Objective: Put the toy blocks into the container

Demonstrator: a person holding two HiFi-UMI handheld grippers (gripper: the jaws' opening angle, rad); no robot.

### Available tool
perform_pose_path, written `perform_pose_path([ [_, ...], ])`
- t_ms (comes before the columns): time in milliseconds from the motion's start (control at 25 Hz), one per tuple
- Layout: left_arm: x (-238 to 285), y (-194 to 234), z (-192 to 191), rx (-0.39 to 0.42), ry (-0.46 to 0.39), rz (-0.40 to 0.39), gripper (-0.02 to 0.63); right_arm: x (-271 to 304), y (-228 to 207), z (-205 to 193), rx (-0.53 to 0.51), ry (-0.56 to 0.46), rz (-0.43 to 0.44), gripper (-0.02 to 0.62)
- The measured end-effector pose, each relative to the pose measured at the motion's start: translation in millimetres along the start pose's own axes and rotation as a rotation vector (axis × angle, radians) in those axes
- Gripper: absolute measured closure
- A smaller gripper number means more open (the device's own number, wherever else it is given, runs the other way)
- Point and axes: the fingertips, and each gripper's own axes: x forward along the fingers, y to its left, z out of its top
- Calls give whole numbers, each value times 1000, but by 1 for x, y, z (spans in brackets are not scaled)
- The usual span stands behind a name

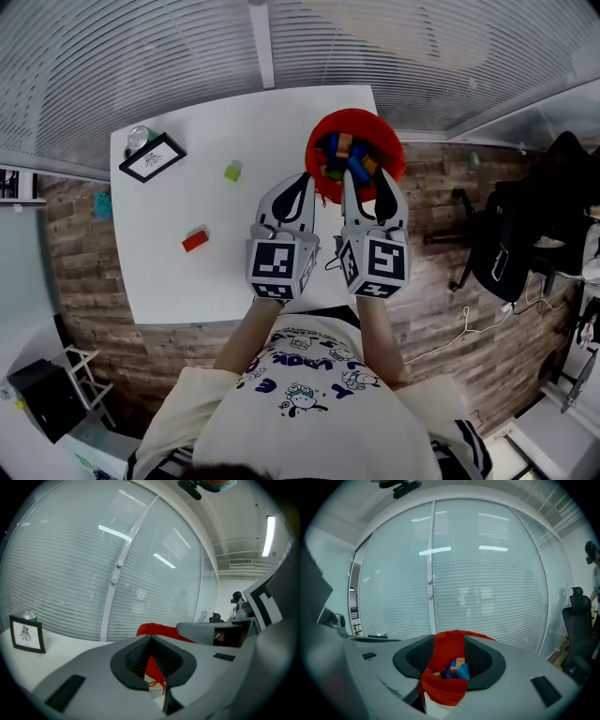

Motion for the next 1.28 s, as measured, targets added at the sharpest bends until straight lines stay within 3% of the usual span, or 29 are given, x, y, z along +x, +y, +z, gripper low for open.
perform_pose_path([
  [600, -40, 11, 13, 12, -36, 76, 575, -8, 49, 9, -7, -14, 136, 400],
  [1280, -98, 68, 20, -45, -115, 292, 575, -2, 129, 4, -38, 6, 352, 400],
])
